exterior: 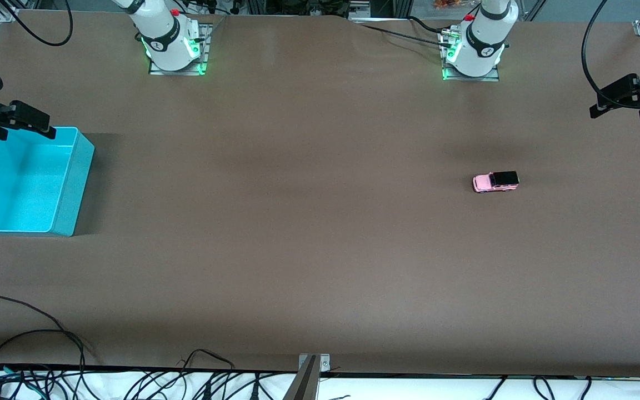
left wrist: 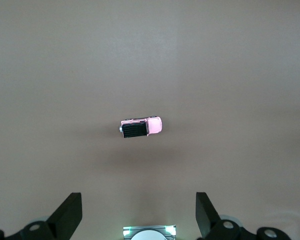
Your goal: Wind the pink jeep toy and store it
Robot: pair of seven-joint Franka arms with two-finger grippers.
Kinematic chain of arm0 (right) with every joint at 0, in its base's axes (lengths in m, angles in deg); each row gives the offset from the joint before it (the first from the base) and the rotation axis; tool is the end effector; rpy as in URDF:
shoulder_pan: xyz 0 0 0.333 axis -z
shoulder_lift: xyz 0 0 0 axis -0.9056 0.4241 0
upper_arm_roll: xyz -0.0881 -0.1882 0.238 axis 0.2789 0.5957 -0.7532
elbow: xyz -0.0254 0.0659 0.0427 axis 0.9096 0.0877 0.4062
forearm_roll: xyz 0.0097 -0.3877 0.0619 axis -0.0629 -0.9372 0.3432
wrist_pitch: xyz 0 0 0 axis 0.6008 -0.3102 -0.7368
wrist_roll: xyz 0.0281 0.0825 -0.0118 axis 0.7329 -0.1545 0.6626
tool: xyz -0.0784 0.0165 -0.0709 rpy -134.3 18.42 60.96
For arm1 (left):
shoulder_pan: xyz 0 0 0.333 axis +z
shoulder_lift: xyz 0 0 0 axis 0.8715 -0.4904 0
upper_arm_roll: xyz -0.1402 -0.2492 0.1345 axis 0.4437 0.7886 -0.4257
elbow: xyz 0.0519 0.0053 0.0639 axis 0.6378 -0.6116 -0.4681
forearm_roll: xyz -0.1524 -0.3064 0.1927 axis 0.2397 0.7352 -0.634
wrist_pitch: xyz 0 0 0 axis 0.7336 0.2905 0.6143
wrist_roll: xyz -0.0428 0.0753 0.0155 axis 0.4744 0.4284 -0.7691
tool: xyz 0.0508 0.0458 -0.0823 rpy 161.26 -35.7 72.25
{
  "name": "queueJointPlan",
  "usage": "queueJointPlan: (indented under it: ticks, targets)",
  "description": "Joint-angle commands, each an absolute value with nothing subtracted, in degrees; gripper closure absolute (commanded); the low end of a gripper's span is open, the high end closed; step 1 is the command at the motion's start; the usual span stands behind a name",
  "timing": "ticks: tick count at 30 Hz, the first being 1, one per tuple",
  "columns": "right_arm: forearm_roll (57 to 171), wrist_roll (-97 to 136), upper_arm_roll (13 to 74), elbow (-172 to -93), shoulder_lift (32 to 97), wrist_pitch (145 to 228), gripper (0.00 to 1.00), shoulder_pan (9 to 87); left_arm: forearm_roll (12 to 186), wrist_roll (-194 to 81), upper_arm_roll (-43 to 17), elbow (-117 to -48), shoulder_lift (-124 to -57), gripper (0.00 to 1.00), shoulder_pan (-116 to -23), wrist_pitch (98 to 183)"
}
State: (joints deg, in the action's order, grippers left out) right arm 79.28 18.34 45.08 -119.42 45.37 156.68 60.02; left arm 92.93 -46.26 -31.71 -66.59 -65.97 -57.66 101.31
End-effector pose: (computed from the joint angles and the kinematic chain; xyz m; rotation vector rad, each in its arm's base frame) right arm 0.5690 -0.0139 0.6099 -3.1093 -0.0475 0.1190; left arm 0.5372 0.0264 0.6472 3.0753 -0.0152 -0.1854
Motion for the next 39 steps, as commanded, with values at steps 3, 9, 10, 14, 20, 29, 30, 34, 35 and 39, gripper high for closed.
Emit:
queueJointPlan:
  ticks: [3, 9, 10, 14, 20, 29, 30, 34, 35, 39]
  targets:
    - [78.61, 19.00, 43.58, -118.80, 45.08, 157.37, 0.00, 59.72, 92.75, -46.02, -31.42, -64.69, -66.83, 0.00, -57.21, 99.99]
    - [77.64, 18.65, 43.85, -118.80, 45.26, 158.69, 0.00, 59.81, 92.75, -46.11, -31.42, -64.69, -66.83, 0.00, -57.21, 99.99]
    - [77.64, 18.56, 43.94, -118.80, 45.26, 158.69, 0.00, 59.81, 92.75, -46.02, -31.42, -64.69, -66.83, 0.00, -57.12, 99.99]
    - [77.21, 18.47, 43.59, -118.80, 45.26, 158.69, 0.00, 59.72, 92.75, -46.11, -31.42, -64.69, -66.83, 0.00, -57.21, 99.99]
    - [74.40, 18.39, 42.18, -118.80, 45.52, 158.77, 0.00, 59.46, 92.75, -46.02, -31.42, -64.69, -66.83, 0.00, -57.12, 99.99]
    - [74.13, 18.39, 41.91, -118.80, 45.52, 158.60, 0.00, 59.46, 92.66, -46.11, -31.51, -64.70, -66.83, 0.00, -57.12, 99.99]
    - [74.22, 18.39, 42.00, -118.80, 45.52, 158.69, 0.00, 59.46, 92.66, -46.11, -31.51, -64.78, -66.83, 0.00, -57.12, 99.99]
    - [74.22, 18.21, 42.44, -118.80, 45.52, 158.77, 0.00, 59.72, 92.66, -46.20, -31.59, -64.78, -66.83, 0.00, -57.12, 99.99]
    - [74.22, 18.30, 42.44, -118.80, 45.52, 158.77, 0.00, 59.72, 92.58, -46.20, -31.59, -64.78, -66.83, 0.00, -57.12, 99.99]
    - [73.95, 18.39, 42.97, -118.80, 45.26, 158.42, 0.00, 59.99, 92.58, -46.20, -31.68, -64.87, -66.83, 0.00, -57.12, 99.99]
